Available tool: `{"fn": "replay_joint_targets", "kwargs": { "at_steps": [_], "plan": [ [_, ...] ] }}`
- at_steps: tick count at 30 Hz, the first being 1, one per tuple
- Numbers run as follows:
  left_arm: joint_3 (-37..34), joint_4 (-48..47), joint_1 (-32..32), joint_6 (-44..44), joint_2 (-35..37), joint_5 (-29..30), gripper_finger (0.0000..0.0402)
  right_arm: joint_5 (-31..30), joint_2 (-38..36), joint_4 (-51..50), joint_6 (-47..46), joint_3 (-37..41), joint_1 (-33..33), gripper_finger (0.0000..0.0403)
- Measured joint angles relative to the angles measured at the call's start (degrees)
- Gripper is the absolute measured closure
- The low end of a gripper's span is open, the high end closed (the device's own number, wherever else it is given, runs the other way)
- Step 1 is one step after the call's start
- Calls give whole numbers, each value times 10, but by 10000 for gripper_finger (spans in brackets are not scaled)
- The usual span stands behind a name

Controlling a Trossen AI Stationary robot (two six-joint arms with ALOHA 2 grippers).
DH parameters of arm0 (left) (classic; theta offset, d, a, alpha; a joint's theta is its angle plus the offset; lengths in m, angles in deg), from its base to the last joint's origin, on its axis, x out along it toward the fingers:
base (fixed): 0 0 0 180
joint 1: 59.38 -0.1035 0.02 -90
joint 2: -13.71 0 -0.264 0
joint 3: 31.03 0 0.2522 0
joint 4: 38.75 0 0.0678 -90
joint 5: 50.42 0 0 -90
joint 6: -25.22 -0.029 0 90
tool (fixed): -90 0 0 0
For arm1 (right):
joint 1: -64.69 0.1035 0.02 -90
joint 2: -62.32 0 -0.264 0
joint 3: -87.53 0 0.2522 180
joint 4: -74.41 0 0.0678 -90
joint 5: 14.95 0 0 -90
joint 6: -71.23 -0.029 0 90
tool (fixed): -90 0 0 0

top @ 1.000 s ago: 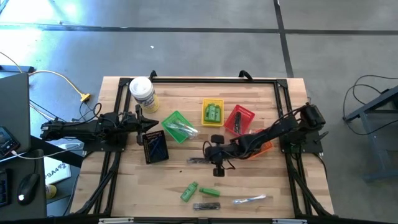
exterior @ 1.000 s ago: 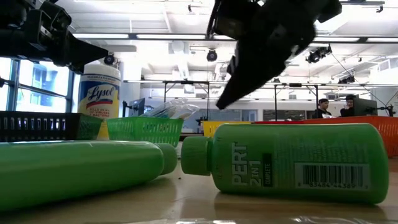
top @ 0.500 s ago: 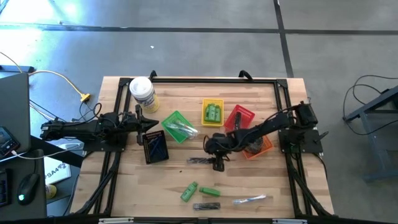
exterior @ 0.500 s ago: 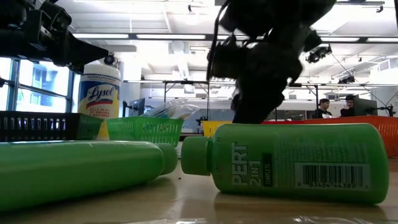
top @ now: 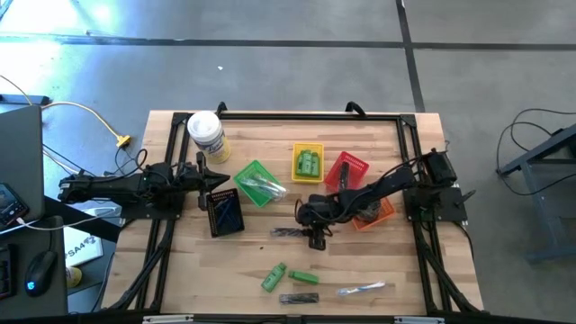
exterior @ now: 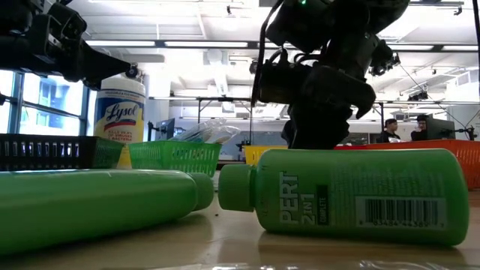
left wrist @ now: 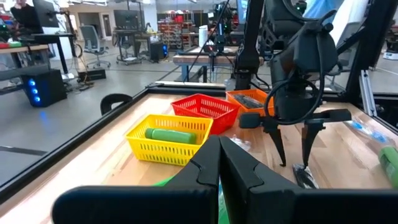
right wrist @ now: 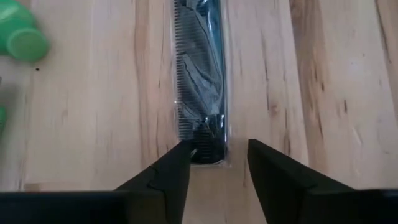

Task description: Pick & Place Travel size toiletries

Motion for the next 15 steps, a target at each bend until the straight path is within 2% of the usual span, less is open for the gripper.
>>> {"fn": "replay_joint_targets", "kwargs": {
  "at_steps": [15],
  "plan": [
    [0, 0, 0, 0, 0, 0, 402, -34, 28, 17, -3, -2, 3, 395]
  ]
}}
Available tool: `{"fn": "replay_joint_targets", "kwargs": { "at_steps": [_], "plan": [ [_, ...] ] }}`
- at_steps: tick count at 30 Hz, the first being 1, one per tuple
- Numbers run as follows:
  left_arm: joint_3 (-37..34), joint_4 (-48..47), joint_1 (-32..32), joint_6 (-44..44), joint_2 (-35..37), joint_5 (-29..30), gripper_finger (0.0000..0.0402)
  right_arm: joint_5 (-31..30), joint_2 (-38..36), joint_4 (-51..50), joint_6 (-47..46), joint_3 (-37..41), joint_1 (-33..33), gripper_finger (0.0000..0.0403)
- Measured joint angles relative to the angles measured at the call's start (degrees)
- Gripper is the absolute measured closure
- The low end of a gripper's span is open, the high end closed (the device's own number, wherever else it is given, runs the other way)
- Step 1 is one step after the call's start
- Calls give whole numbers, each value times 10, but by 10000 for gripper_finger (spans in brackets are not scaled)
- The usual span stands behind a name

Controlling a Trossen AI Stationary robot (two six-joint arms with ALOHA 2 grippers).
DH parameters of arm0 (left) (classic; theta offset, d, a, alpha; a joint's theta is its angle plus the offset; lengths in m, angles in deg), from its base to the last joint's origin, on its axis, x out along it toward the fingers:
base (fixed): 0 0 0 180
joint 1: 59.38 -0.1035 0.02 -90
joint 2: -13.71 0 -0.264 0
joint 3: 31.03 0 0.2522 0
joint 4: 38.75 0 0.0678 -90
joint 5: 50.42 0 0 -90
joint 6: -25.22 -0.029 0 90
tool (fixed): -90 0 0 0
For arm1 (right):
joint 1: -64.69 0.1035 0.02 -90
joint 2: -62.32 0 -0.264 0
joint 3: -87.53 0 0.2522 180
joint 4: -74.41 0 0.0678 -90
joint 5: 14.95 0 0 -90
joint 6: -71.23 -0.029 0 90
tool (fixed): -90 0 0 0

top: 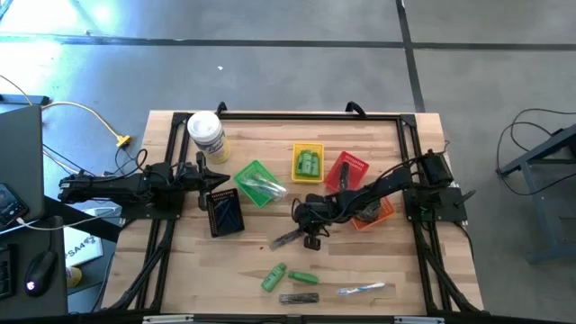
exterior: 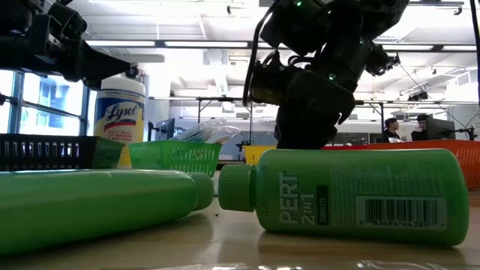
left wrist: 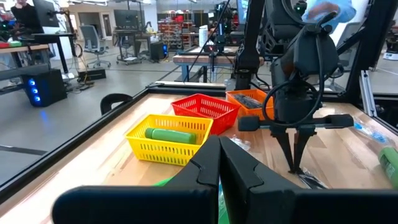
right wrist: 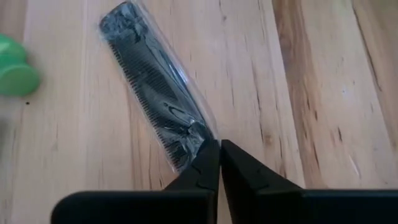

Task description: Pick & Place Travel size toiletries

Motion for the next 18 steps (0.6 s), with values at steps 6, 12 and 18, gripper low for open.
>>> {"fn": "replay_joint_targets", "kwargs": {
  "at_steps": [6, 12, 18],
  "plan": [
    [0, -1, 0, 0, 0, 0, 402, -20, -25, -12, 3, 3, 14, 400],
    [0, -3, 0, 0, 0, 0, 402, -55, -79, -1, 13, 3, 33, 401],
    [0, -2, 0, 0, 0, 0, 402, -57, -123, 2, 18, 3, 45, 401]
  ]
}}
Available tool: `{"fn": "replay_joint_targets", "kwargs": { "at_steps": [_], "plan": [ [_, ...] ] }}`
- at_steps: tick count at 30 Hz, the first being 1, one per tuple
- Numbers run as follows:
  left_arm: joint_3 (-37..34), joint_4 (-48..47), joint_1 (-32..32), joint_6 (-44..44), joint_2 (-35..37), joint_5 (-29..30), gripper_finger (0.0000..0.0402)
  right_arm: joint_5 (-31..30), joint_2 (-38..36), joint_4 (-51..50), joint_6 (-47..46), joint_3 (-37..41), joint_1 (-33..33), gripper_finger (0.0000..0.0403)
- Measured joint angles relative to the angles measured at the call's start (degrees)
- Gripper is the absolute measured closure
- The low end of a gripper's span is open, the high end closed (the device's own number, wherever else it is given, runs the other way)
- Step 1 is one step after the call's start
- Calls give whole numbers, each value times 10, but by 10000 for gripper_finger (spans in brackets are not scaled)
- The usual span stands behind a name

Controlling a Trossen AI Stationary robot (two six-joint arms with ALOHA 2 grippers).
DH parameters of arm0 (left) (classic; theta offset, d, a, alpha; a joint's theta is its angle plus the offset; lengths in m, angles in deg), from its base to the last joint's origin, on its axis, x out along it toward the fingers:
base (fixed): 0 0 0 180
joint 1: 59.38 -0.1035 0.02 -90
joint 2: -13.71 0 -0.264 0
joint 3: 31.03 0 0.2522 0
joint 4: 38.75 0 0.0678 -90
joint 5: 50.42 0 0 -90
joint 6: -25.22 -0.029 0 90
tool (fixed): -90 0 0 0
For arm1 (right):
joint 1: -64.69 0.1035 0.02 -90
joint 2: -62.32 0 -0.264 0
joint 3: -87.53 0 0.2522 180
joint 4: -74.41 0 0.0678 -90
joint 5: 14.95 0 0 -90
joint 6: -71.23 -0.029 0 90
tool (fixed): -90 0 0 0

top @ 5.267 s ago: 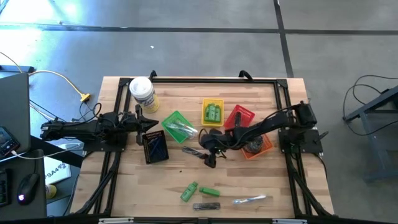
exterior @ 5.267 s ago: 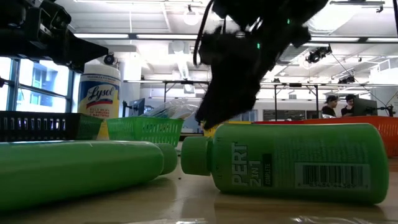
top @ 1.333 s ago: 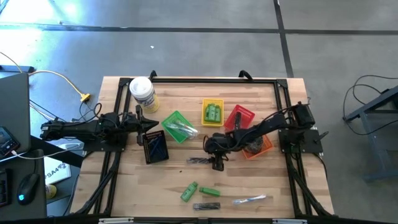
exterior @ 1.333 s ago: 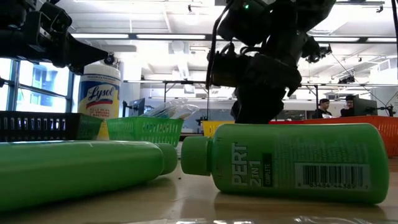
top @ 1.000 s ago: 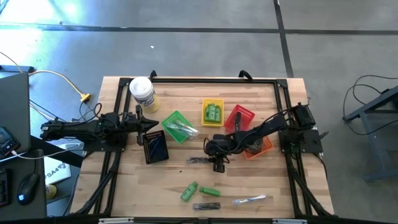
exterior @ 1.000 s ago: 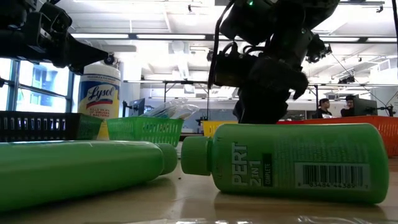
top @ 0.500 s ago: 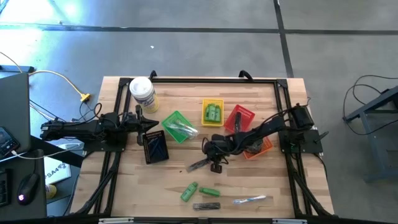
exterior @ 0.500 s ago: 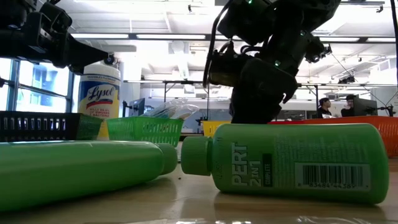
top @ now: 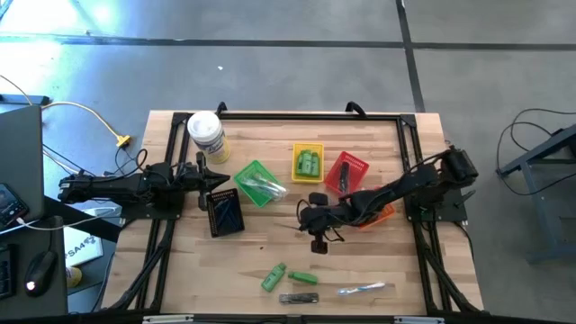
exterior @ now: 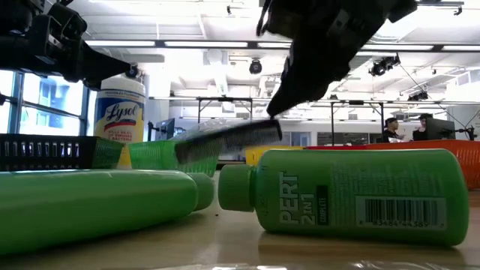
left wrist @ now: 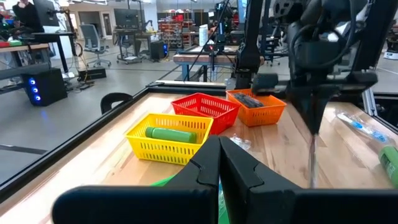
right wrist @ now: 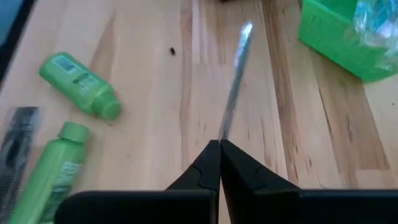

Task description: Pick & Place Travel size toiletries

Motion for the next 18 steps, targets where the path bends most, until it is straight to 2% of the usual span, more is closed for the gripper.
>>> {"fn": "replay_joint_targets", "kwargs": {
  "at_steps": [18],
  "plan": [
    [0, -1, 0, 9, 0, -8, 402, -13, -23, -29, -2, 0, 14, 401]
  ]
}}
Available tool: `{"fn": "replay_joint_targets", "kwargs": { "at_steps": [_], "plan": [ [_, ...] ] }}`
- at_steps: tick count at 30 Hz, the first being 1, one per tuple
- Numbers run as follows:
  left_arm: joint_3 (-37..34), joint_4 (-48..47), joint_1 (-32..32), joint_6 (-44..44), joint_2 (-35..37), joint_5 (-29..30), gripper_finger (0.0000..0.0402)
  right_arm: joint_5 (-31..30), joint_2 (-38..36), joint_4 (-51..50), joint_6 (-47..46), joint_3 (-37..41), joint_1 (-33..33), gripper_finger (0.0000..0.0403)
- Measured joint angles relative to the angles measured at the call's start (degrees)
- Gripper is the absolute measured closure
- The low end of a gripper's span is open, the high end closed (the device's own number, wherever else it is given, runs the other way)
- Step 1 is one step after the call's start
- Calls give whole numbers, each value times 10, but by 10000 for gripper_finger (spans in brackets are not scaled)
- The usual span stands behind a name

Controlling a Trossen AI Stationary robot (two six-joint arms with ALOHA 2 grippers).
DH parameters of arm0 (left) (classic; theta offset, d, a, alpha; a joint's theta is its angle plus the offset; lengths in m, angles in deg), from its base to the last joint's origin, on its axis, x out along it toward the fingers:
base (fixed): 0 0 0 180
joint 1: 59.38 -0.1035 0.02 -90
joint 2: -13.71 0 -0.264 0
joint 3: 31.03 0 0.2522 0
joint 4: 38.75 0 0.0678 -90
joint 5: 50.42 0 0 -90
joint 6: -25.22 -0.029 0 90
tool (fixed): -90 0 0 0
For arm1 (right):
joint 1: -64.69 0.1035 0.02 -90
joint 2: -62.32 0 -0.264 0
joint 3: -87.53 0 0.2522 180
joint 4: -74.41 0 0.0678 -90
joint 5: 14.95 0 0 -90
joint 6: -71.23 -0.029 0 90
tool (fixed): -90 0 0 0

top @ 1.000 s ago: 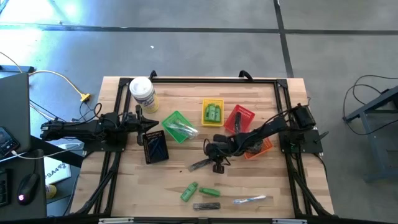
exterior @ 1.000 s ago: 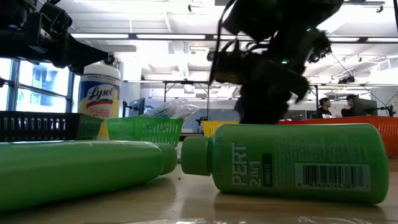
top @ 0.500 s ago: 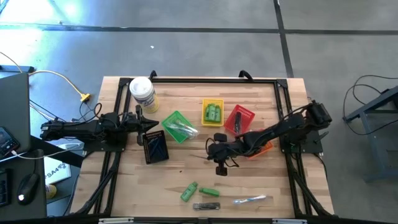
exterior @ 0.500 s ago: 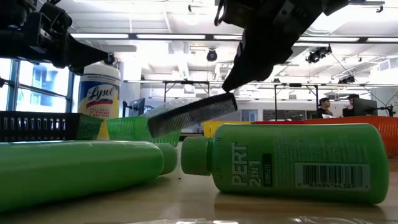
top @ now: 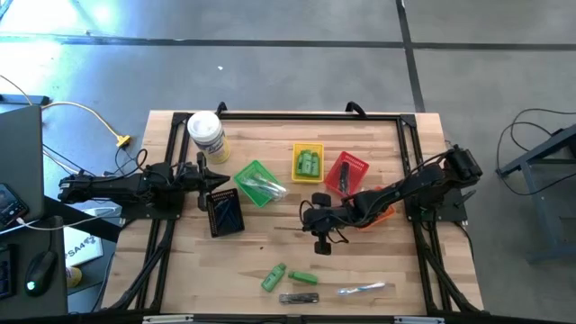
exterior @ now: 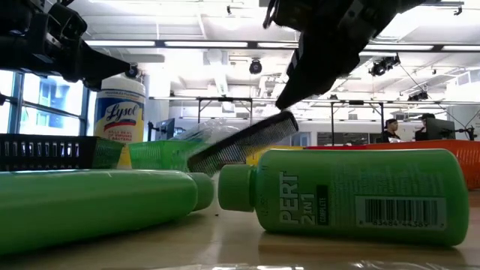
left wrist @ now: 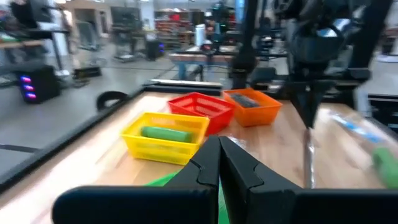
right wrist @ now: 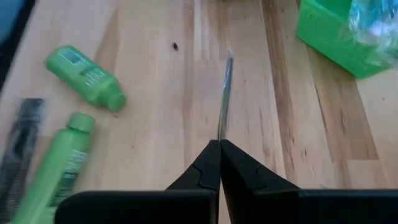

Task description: Pick & Place Travel size toiletries

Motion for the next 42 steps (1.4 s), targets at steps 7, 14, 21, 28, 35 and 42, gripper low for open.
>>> {"fn": "replay_joint_targets", "kwargs": {
  "at_steps": [7, 14, 21, 28, 35, 42],
  "plan": [
    [0, 5, 0, 8, -24, -146, 401, 3, -4, -10, -3, -1, -5, 401],
    [22, 70, 28, 12, -154, -166, 342, 4, -4, -31, -15, -1, -13, 401],
    [97, 168, 92, -5, -383, -117, 238, 2, -4, -32, -15, -1, -14, 401],
    [219, 160, 98, -24, -619, -117, 202, 2, -4, -32, -16, -1, -14, 401],
    [323, 138, 98, -36, -791, -166, 201, 2, -4, -32, -16, -1, -14, 401],
    [396, 94, 98, -40, -875, -168, 201, 1, -4, -32, -18, -1, -14, 401]
  ]
}}
